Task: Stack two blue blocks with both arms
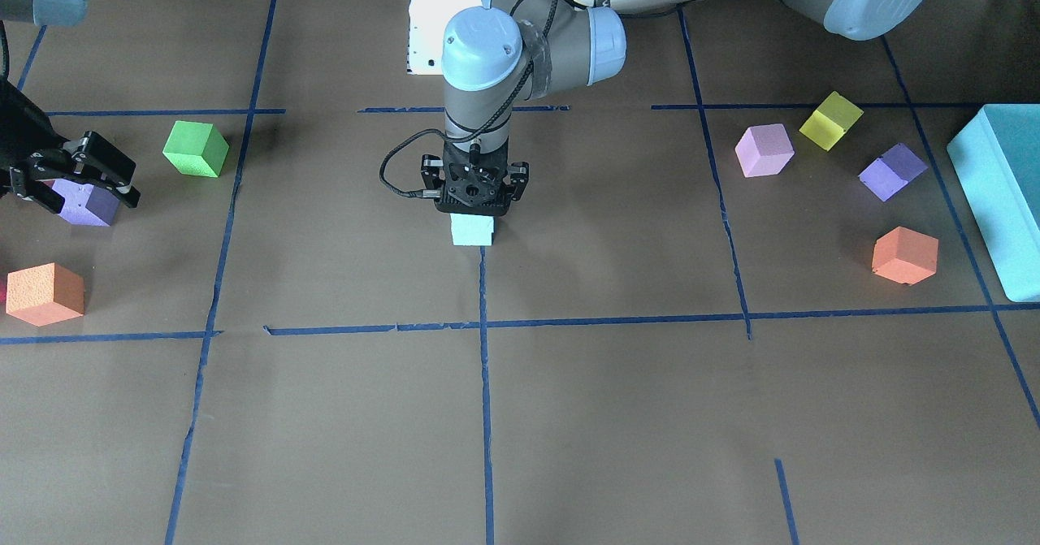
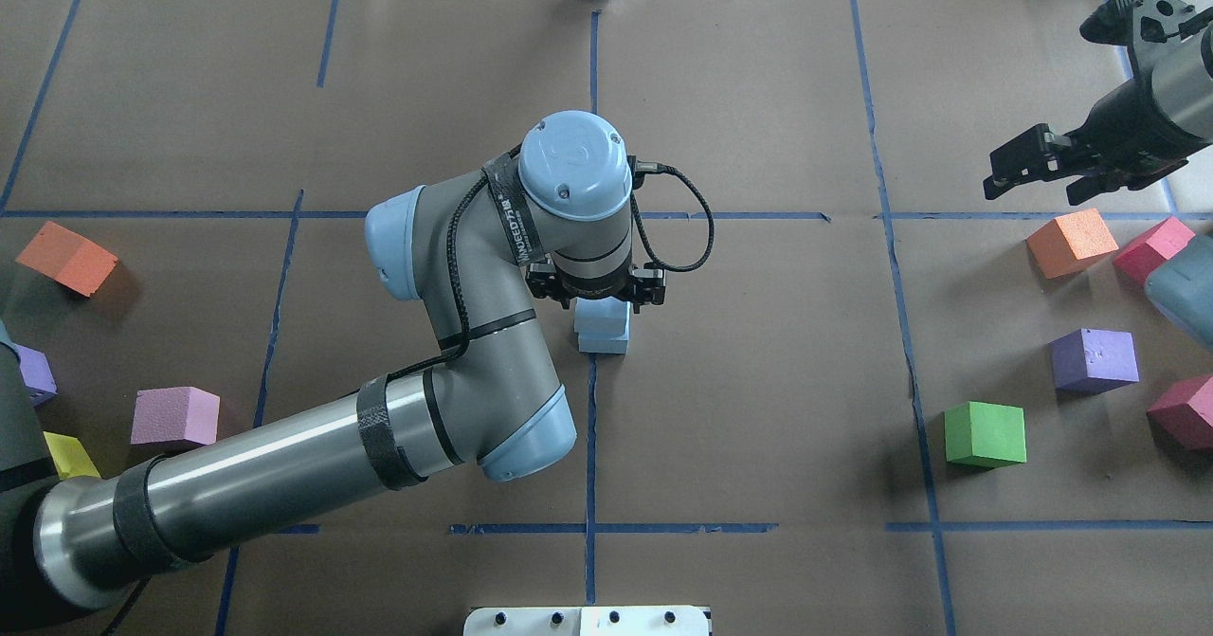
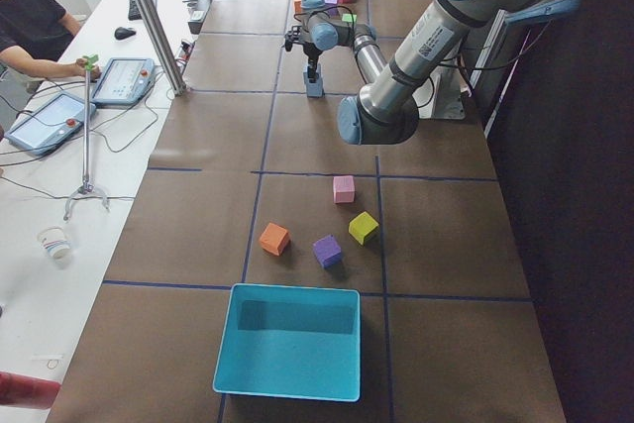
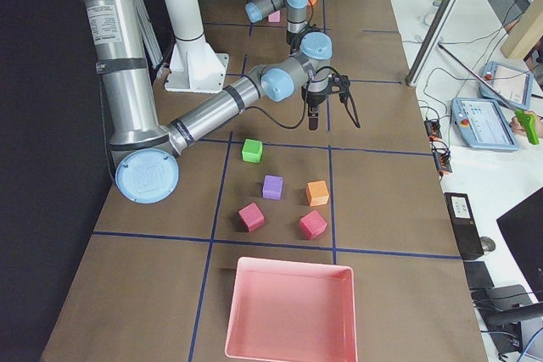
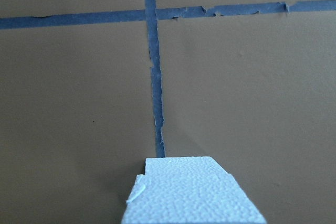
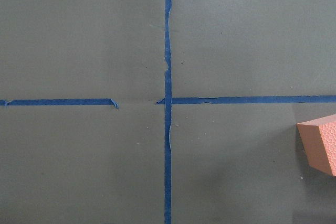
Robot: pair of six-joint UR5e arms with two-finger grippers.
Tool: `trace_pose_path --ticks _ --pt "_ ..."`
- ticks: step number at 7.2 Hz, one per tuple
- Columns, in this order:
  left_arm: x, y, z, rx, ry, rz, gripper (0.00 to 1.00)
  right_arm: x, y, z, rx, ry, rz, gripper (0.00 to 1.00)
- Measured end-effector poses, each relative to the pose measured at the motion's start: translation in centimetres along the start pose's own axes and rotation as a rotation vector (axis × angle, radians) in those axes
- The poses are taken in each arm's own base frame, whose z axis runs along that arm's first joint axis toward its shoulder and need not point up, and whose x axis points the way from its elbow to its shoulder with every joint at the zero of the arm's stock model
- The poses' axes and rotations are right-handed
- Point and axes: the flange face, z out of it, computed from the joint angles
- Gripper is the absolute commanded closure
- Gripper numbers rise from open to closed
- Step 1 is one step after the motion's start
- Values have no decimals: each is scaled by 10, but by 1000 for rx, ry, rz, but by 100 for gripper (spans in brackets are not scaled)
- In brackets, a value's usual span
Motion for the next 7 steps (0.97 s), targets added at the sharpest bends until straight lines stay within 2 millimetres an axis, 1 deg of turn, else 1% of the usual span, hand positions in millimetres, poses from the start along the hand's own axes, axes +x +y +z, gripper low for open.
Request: trace_pose_path --ticks 2,3,4,5,6,7 --pt "2 3 -12 16 18 8 0 1 0 1 -2 1 2 0" --pt "-2 8 -25 29 43 18 0 2 0 2 -2 3 2 0" --pt "-18 18 -46 51 78 30 0 2 -1 2 -3 4 1 0" --pt "-53 22 -71 87 106 31 0 4 0 2 -3 4 0 0" --pt "-100 18 -98 128 115 37 0 8 0 0 0 5 -6 0" --pt "-152 11 -118 161 90 90 0 18 -3 -6 8 9 -21 0"
